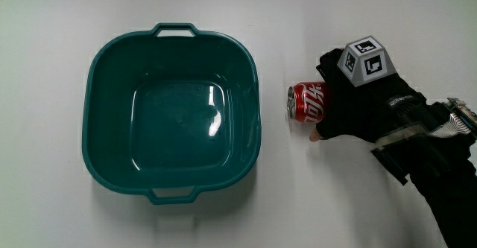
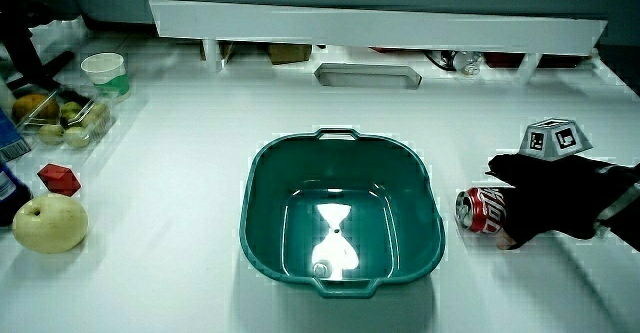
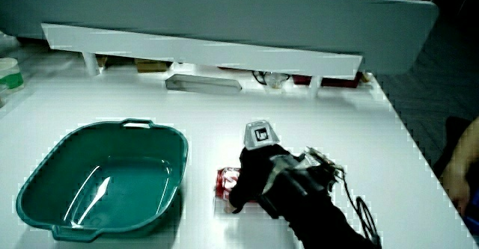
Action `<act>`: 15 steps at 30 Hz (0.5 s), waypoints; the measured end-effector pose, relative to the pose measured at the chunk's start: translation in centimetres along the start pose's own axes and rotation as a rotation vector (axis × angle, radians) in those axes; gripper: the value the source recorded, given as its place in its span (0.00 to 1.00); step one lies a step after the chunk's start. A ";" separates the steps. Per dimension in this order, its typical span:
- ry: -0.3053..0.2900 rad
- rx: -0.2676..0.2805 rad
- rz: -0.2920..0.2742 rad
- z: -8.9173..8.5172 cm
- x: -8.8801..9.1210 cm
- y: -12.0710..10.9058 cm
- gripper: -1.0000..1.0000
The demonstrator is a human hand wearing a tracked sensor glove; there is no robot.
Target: Pick cola from desk
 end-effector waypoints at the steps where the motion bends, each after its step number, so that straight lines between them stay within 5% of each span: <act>1: -0.007 0.014 0.002 -0.1 0.1 0.1 0.59; 7: 0.025 0.060 0.042 0.3 0.2 -0.2 0.70; 15: -0.007 0.118 0.045 0.1 0.0 -0.6 0.85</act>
